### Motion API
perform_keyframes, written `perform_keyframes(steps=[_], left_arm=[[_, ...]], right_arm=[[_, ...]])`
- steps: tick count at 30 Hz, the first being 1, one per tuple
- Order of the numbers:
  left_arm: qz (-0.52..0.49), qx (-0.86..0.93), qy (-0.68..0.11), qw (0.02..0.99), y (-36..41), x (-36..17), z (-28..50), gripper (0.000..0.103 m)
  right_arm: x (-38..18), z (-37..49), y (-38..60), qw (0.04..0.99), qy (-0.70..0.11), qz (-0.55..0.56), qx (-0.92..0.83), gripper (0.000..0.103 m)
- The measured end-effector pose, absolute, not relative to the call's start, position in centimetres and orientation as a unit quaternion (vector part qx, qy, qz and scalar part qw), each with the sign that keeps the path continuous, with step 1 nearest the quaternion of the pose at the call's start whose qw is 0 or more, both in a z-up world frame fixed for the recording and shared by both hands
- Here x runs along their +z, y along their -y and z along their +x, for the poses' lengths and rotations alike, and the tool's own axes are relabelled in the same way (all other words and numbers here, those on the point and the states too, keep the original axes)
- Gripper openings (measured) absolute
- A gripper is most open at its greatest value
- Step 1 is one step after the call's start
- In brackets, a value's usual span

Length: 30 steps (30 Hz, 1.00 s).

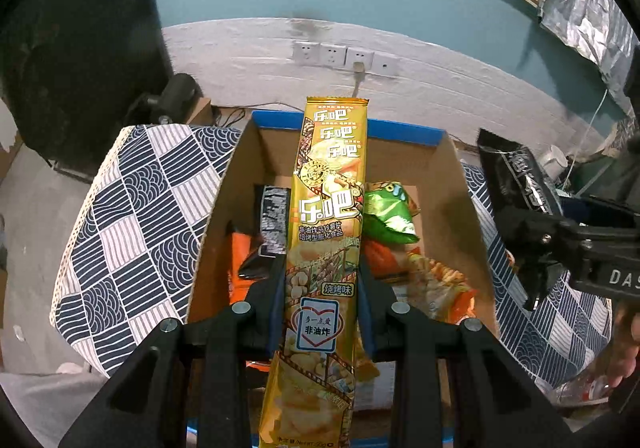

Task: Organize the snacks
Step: 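Lower both snacks into the box and open both grippers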

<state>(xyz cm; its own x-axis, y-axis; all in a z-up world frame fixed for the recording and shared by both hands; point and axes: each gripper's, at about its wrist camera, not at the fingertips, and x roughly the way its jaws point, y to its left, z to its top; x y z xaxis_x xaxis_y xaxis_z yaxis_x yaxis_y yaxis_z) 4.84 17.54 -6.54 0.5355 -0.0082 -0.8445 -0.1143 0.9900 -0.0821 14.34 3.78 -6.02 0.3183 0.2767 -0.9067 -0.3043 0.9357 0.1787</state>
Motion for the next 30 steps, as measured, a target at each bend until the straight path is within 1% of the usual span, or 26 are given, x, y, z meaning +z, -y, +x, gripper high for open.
perform_keyframes(steps=[9, 11, 12, 13, 15, 16, 17, 19, 23, 27, 29, 30], left_arm=[[-0.069, 0.039, -0.483, 0.872, -18.4, -6.9, 4.6, 0.033], [-0.069, 0.04, -0.48, 0.874, -18.6, -6.8, 4.6, 0.033], [-0.068, 0.042, -0.477, 0.875, -18.7, -6.8, 4.5, 0.033], [-0.067, 0.043, -0.476, 0.876, -18.7, -6.7, 4.4, 0.033], [-0.067, 0.042, -0.478, 0.875, -18.9, -6.7, 4.4, 0.035], [-0.066, 0.043, -0.48, 0.873, -18.9, -6.6, 4.3, 0.041], [-0.066, 0.045, -0.48, 0.874, -18.9, -6.5, 4.3, 0.044], [-0.063, 0.045, -0.473, 0.878, -18.8, -6.0, 3.9, 0.045], [-0.049, 0.048, -0.456, 0.887, -18.4, -4.7, 3.1, 0.058], [-0.038, 0.041, -0.442, 0.895, -17.7, -3.2, 2.3, 0.061], [-0.028, 0.04, -0.427, 0.903, -17.2, -2.3, 1.8, 0.074], [-0.022, 0.041, -0.419, 0.907, -17.0, -2.0, 1.5, 0.077]], right_arm=[[-6.8, 15.2, -6.5, 0.801, -0.561, -0.013, 0.208, 0.06], [-6.9, 15.2, -7.0, 0.8, -0.56, -0.019, 0.215, 0.061], [-6.9, 15.2, -7.1, 0.8, -0.559, -0.021, 0.215, 0.064], [-6.8, 15.2, -7.2, 0.801, -0.558, -0.021, 0.216, 0.07], [-6.5, 15.0, -7.2, 0.805, -0.553, -0.02, 0.214, 0.074], [-6.4, 14.9, -7.0, 0.806, -0.552, -0.018, 0.213, 0.075], [-6.2, 14.8, -6.8, 0.807, -0.551, -0.014, 0.212, 0.075], [-5.8, 14.6, -6.5, 0.809, -0.549, -0.011, 0.209, 0.075], [-4.6, 13.9, -5.4, 0.82, -0.536, -0.005, 0.201, 0.076], [-3.3, 12.8, -3.8, 0.83, -0.524, 0.0, 0.192, 0.077], [-2.7, 12.3, -3.0, 0.834, -0.518, 0.005, 0.19, 0.077], [-2.4, 12.0, -2.5, 0.836, -0.516, 0.008, 0.189, 0.077]])
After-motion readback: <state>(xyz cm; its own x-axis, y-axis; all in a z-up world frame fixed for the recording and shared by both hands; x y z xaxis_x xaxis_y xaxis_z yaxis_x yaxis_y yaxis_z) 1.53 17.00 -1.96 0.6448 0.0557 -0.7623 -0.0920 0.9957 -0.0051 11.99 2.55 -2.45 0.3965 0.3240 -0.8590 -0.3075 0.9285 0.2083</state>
